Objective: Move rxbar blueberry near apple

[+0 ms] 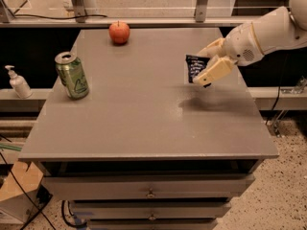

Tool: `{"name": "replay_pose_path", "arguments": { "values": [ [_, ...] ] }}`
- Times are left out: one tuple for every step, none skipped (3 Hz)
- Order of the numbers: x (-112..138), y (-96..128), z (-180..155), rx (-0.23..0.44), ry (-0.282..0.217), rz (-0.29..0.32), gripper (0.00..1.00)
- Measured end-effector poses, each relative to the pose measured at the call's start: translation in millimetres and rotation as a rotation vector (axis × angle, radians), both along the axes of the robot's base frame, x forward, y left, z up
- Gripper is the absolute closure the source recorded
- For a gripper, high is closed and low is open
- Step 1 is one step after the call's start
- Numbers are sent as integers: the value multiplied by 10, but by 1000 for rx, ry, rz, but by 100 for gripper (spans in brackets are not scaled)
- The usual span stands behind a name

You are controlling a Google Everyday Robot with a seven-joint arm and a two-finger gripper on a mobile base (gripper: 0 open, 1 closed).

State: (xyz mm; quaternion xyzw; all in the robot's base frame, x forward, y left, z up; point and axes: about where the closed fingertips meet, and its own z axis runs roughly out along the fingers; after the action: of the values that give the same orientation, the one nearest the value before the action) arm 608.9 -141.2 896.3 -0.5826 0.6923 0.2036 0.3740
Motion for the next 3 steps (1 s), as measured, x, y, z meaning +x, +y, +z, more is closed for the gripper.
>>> {"name": "replay_pose_path", "arguments": {
  "values": [
    [-35,-41,-100,10,30,-40,100],
    [51,92,-220,87,10,-79,100],
    [439,355,-173,169,-68,-103,100]
  ]
}}
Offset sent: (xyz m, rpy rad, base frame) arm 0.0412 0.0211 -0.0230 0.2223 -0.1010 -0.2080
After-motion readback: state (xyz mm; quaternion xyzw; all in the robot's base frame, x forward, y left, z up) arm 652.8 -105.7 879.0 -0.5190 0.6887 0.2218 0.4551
